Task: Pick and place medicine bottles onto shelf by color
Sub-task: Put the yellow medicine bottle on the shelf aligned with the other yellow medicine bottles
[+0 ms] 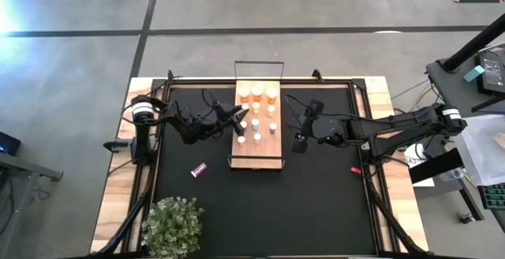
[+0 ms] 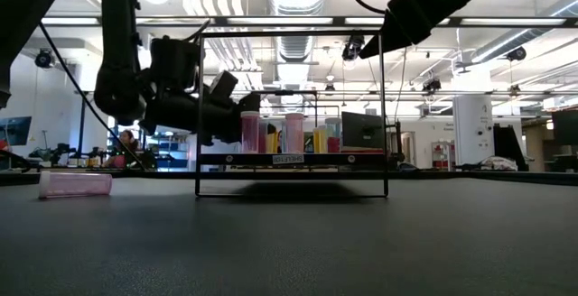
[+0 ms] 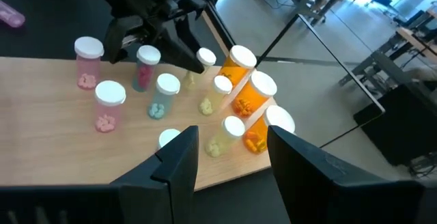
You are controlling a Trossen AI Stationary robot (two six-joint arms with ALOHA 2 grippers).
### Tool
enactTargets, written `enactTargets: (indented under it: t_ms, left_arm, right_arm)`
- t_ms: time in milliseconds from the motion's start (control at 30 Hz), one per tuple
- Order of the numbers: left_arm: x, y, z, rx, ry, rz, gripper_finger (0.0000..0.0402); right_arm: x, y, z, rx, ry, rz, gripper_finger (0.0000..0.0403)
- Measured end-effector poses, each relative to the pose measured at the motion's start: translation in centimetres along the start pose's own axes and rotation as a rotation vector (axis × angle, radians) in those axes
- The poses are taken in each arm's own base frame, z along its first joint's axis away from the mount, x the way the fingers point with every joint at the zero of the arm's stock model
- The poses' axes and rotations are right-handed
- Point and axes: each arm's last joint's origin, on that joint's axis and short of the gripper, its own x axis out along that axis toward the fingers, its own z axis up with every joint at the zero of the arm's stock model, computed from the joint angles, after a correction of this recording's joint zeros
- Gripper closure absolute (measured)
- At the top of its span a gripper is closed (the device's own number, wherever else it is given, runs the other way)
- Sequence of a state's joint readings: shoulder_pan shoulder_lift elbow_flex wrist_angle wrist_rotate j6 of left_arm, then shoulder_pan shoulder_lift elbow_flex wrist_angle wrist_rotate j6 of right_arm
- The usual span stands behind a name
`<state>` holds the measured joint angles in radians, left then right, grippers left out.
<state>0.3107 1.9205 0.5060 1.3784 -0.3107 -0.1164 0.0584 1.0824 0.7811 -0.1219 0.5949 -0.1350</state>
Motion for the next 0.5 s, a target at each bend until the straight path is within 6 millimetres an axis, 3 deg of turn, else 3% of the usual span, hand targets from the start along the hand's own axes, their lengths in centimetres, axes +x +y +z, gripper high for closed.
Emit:
enactTargets:
  t_ms: [500]
  left_arm:
    - [-0.03,0.06,-0.35,0.035,0.034,0.003,0.0314]
  right_arm:
    - [0.0,0.0,0.0,-0.059,0.0,0.0,0.0236]
